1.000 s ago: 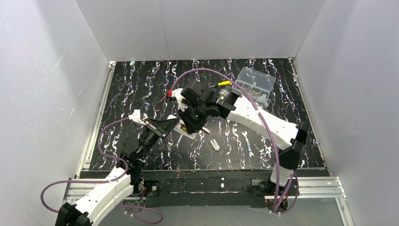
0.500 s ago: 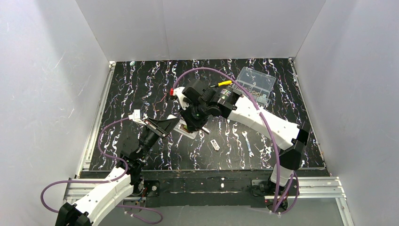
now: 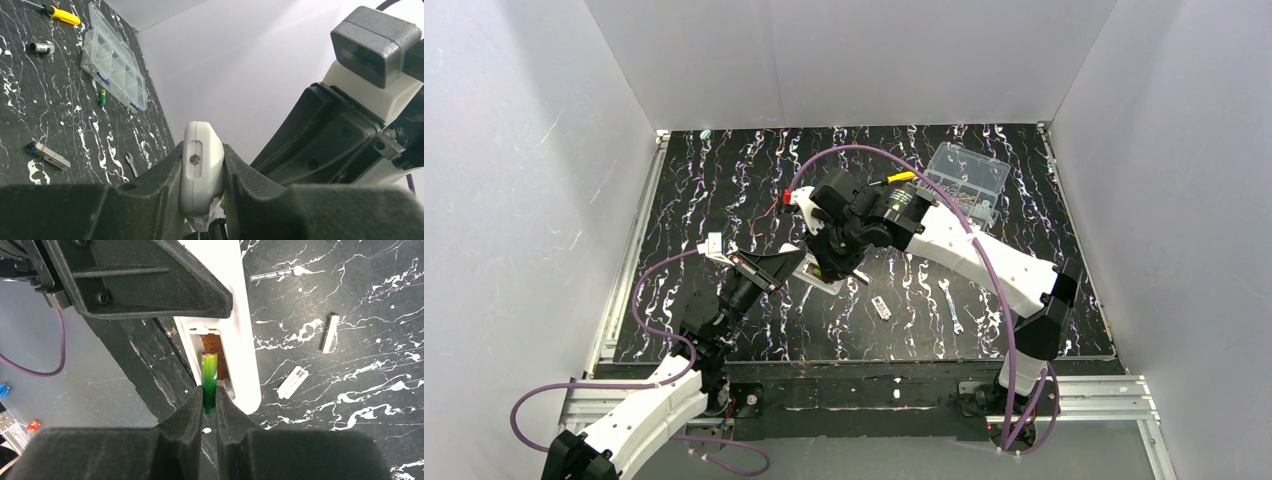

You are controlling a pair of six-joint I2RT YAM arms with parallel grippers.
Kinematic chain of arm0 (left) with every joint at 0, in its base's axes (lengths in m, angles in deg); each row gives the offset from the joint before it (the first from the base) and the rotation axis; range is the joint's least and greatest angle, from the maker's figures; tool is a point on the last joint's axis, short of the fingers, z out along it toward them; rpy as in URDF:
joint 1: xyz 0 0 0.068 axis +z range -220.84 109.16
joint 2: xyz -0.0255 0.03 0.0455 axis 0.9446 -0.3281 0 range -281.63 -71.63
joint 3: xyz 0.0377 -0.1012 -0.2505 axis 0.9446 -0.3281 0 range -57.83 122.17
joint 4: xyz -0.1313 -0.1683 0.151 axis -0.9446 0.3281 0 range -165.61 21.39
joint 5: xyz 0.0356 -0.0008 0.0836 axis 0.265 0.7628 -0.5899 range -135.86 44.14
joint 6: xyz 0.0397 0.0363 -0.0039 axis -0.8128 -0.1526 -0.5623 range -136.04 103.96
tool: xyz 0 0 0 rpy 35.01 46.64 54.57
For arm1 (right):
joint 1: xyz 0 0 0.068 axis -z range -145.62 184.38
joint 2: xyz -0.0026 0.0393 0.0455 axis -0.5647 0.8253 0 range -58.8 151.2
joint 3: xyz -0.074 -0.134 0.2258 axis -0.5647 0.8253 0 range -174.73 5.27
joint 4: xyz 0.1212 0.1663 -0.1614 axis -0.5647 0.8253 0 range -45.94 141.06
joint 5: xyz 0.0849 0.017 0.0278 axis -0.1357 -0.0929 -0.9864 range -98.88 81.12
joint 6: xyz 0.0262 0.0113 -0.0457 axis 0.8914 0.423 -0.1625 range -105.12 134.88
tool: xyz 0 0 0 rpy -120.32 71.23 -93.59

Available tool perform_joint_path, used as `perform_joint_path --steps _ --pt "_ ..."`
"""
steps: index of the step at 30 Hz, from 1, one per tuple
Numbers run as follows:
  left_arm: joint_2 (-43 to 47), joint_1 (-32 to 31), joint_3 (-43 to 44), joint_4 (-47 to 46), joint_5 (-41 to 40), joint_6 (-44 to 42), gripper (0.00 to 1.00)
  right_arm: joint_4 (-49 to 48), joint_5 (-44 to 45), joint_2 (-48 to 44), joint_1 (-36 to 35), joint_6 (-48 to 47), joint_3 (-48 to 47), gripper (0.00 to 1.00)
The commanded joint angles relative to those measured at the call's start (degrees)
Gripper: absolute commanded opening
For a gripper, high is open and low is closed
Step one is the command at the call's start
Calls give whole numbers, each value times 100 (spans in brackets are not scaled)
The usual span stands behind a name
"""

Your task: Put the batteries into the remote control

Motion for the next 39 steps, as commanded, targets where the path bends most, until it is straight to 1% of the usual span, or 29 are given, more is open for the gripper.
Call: perform_joint_path --steps 1,22,31,35,39 --pt "40 0 15 -719 5 32 0 -184 -97 86 12 -121 -64 16" --pt "-100 1 46 -792 2 79 0 -111 72 201 15 -250 -258 23" --pt "-91 1 26 -801 -9 63 0 -148 47 193 12 -246 -251 28" --pt "-91 0 3 -805 -13 63 0 -177 55 175 8 -231 -250 33" --pt "-89 1 -10 -814 -26 63 0 -174 50 168 12 -235 -266 35"
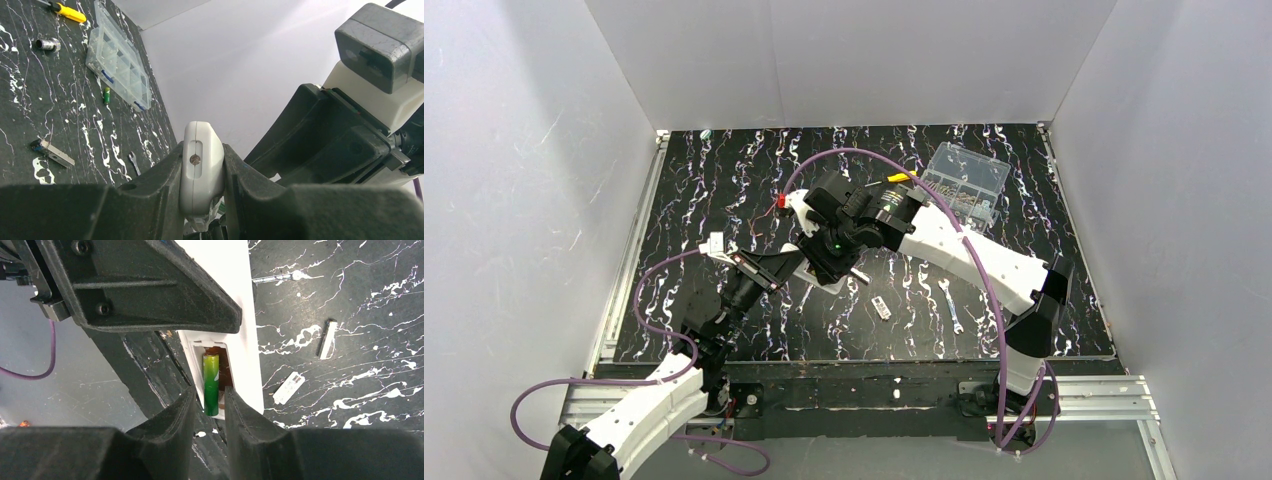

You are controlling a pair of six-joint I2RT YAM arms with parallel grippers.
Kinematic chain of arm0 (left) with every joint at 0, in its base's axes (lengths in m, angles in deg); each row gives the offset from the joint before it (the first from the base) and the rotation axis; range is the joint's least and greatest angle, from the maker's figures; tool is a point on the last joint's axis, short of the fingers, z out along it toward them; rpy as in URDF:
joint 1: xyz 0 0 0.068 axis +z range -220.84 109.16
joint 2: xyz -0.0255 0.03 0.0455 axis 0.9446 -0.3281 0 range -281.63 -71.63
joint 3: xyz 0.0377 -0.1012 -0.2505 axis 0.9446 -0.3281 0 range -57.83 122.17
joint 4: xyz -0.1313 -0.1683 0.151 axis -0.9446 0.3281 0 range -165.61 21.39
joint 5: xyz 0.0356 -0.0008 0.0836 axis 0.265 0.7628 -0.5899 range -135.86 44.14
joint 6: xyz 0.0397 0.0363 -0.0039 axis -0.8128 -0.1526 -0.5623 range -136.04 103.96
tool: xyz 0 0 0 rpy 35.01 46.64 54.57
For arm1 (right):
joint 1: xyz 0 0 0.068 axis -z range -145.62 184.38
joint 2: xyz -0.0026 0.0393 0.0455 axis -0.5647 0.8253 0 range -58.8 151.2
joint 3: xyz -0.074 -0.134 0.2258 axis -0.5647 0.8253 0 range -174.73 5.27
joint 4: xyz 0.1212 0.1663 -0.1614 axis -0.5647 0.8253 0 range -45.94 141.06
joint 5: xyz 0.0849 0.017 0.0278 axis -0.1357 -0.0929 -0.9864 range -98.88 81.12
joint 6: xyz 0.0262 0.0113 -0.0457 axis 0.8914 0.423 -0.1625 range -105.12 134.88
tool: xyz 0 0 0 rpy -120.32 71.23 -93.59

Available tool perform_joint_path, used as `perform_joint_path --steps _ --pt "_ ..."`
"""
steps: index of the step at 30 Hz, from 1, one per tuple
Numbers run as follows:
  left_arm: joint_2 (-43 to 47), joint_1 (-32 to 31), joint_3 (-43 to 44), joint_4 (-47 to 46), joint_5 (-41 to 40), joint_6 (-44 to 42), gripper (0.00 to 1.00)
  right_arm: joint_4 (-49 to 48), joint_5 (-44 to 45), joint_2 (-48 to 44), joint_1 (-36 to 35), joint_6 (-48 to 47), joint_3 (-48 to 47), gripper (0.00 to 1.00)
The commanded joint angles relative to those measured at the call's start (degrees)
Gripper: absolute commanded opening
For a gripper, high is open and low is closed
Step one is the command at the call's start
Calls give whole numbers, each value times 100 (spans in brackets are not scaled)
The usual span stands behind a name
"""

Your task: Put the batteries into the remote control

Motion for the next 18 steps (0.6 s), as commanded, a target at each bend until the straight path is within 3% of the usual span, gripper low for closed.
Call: perform_joint_path --steps 1,18 --pt "92 1 -18 -746 -26 17 0 -92 24 -26 11 -78 -252 36" --pt "115 1 -85 -765 -63 17 0 -204 91 -229 13 -77 -276 39"
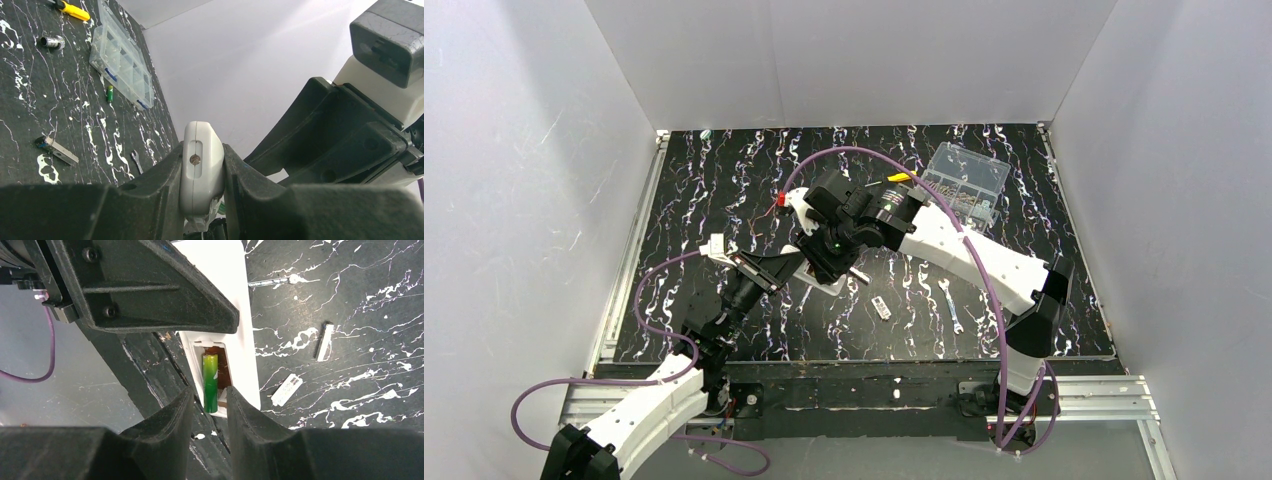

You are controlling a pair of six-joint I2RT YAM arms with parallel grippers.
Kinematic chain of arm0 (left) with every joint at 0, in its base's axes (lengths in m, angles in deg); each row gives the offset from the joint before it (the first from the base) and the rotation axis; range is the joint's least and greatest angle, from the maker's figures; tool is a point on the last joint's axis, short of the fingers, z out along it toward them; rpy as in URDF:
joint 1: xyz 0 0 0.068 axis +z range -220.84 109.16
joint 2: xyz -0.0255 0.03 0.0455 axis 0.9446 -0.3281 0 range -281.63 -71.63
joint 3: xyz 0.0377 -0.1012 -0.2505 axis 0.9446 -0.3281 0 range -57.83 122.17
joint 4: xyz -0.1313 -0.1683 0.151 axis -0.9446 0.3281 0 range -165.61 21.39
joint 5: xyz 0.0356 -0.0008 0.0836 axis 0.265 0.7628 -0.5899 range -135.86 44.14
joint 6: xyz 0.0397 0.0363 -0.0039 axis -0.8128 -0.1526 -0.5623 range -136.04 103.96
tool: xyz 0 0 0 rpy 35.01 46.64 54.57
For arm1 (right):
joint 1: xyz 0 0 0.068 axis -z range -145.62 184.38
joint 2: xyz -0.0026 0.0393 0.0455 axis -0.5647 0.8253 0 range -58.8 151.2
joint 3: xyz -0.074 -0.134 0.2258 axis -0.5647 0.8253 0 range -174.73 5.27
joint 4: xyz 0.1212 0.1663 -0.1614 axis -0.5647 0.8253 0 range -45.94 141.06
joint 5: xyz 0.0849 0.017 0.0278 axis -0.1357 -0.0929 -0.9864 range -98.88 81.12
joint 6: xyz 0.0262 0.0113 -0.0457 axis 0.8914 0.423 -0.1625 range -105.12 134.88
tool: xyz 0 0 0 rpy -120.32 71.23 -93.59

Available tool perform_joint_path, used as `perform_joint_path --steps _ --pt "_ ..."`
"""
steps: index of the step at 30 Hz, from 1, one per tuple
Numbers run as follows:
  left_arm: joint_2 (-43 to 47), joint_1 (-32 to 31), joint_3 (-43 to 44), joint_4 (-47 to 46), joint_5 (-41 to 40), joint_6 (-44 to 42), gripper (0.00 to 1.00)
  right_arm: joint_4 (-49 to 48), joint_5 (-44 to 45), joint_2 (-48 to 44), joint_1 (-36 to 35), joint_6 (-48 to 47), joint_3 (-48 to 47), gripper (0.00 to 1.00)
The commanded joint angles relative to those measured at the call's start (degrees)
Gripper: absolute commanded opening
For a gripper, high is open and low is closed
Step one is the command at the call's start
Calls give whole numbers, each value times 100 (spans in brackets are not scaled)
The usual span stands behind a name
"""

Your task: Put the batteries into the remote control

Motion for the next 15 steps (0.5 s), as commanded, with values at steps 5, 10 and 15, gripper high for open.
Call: perform_joint_path --steps 5,10,15 --pt "117 1 18 -705 -35 16 0 -179 -118 -246 7 -51 -235 39" --pt "119 1 26 -705 -36 24 0 -184 -81 -273 15 -43 -203 39" --pt "123 1 44 -714 -37 31 0 -153 -145 -226 12 -36 -141 39"
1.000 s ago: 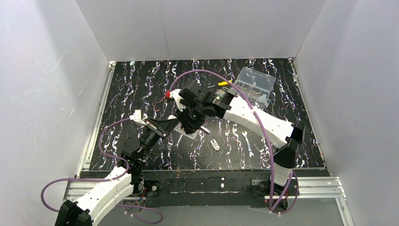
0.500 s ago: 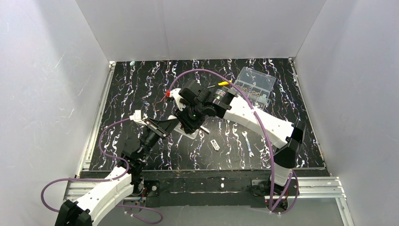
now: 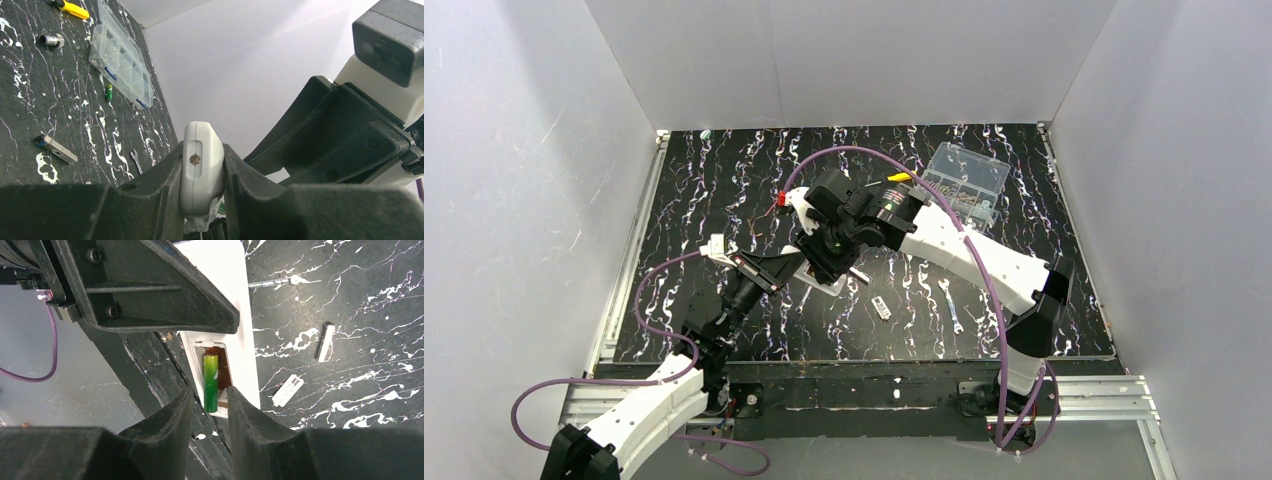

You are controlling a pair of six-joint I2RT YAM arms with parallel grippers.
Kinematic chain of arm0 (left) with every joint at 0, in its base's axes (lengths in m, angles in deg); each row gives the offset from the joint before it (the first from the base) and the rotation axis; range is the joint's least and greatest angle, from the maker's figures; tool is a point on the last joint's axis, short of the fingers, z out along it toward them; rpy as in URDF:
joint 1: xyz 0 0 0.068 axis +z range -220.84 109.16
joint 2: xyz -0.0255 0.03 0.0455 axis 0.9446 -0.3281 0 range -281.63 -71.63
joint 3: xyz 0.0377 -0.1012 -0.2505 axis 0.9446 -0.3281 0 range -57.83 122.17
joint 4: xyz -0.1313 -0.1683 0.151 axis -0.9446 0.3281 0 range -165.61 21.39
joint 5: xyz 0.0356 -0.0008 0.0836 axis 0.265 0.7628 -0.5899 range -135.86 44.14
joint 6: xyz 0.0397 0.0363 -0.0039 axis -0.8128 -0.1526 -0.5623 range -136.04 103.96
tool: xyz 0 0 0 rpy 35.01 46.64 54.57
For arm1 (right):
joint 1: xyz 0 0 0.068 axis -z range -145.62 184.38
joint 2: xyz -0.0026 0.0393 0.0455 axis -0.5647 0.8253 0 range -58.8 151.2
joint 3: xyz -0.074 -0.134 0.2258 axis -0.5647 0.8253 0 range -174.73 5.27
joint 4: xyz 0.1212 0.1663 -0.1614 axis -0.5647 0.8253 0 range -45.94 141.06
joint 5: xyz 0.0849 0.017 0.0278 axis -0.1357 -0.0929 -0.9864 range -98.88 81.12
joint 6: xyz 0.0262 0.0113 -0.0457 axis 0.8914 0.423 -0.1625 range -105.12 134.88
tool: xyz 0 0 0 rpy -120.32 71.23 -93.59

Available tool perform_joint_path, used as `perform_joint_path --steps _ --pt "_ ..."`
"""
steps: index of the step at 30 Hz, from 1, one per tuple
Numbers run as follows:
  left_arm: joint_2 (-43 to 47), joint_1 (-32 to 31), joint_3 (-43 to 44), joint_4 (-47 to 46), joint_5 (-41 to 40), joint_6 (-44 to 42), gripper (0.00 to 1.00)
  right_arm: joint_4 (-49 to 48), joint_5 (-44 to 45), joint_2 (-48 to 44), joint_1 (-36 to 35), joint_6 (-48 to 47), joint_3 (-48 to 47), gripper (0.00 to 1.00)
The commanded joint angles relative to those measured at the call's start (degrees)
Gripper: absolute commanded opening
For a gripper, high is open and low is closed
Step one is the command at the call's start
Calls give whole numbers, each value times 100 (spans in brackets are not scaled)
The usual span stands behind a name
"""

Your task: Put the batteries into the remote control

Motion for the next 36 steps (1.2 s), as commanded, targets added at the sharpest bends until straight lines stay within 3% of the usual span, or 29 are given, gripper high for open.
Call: perform_joint_path --steps 1,25,30,36 --pt "123 1 62 -697 -39 -1 0 -145 -144 -215 16 -33 -127 39" --pt "303 1 -33 -454 -145 344 0 -414 176 -598 232 -479 -483 43" --pt "560 -4 -20 -30 -151 643 0 -1328 -245 -1370 543 -690 467 63" --pt "983 0 192 979 -41 925 0 -2389 -1264 -2410 861 -1619 1839 66"
